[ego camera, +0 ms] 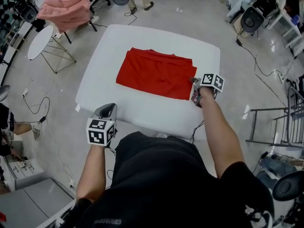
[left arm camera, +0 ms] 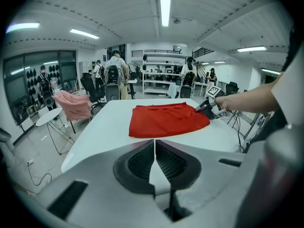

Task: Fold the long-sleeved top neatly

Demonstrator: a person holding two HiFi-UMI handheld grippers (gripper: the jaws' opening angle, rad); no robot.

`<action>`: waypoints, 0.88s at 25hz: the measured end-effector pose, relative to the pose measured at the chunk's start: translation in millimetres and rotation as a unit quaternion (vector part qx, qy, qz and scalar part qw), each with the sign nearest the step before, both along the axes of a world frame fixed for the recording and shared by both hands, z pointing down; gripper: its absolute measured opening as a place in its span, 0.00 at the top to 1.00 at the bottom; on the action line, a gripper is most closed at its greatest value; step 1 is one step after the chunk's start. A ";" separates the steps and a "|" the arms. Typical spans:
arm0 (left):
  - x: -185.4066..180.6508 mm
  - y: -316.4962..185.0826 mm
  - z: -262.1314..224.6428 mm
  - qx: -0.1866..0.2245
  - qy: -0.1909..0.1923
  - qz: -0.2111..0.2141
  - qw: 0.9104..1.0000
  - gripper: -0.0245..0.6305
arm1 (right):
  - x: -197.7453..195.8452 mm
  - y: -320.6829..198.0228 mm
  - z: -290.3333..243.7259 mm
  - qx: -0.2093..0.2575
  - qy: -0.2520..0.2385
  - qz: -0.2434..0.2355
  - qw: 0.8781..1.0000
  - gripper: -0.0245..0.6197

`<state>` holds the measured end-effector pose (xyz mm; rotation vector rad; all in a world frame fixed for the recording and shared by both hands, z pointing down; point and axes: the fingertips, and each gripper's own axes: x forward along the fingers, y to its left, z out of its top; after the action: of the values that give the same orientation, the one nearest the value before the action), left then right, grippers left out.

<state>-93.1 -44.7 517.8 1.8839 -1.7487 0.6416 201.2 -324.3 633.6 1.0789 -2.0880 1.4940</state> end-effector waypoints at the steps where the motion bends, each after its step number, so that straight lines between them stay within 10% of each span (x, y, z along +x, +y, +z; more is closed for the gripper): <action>1: 0.7 -3.4 -0.1 0.001 0.001 0.003 1.000 0.94 | 8.7 -1.1 -2.0 0.004 0.008 0.001 1.000 0.88; 9: -0.8 -25.4 4.3 0.006 0.020 0.050 0.999 0.94 | 30.8 0.6 -69.6 0.066 0.020 -0.006 0.998 0.88; 22: -68.8 -54.9 -4.1 0.014 0.036 0.138 0.990 0.94 | -137.4 32.3 -182.2 0.121 -0.050 -0.004 0.991 0.89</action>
<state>-161.9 -99.6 513.7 2.1632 -1.4719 0.6403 63.8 -292.0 451.4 1.0988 -2.3881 1.3412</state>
